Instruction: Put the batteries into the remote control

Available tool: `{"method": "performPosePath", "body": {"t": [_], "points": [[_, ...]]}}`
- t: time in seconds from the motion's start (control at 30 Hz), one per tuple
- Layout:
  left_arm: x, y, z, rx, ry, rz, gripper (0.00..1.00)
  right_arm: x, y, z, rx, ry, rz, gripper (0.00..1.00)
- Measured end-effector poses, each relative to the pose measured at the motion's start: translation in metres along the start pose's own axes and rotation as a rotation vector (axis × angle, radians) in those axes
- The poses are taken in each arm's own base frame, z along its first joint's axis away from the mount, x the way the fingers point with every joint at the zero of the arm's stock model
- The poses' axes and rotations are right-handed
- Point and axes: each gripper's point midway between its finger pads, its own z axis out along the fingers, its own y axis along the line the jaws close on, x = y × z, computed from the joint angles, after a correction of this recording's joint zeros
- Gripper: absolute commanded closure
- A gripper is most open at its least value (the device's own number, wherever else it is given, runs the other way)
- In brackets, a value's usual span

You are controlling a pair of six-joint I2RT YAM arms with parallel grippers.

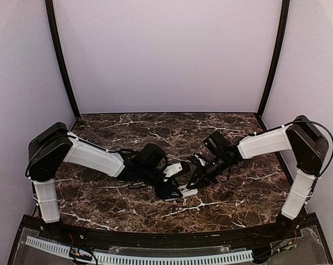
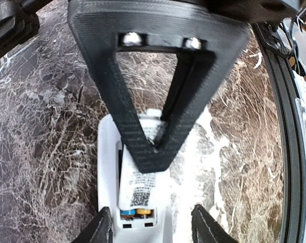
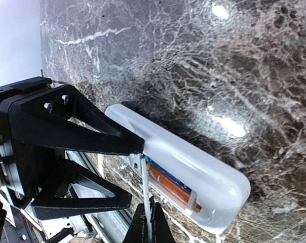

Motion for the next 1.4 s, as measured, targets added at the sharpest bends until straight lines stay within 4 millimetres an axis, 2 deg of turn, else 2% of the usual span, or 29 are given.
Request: {"method": "performPosePath", "body": {"t": [0.17, 0.37, 0.6, 0.73, 0.9, 1.27, 1.4], "points": [[0.003, -0.005, -0.005, -0.001, 0.000, 0.007, 0.44, 0.006, 0.006, -0.002, -0.052, 0.003, 0.005, 1.00], [0.001, -0.005, -0.005, -0.009, -0.004, 0.021, 0.42, 0.001, 0.023, -0.008, -0.115, -0.020, -0.030, 1.00], [-0.005, -0.004, -0.005, -0.020, -0.026, 0.047, 0.45, 0.001, 0.030, -0.009, -0.146, -0.018, -0.045, 1.00], [-0.011, -0.004, -0.006, -0.026, -0.047, 0.066, 0.51, 0.002, 0.031, -0.009, -0.151, -0.013, -0.047, 1.00], [-0.014, -0.004, -0.007, -0.028, -0.057, 0.084, 0.65, 0.003, 0.032, -0.009, -0.155, -0.009, -0.053, 1.00], [-0.015, -0.005, -0.008, -0.024, -0.061, 0.095, 0.84, 0.005, 0.033, -0.008, -0.160, 0.003, -0.058, 1.00], [-0.015, -0.006, -0.008, -0.020, -0.061, 0.101, 0.87, 0.005, 0.033, -0.008, -0.158, 0.004, -0.065, 0.89]]}}
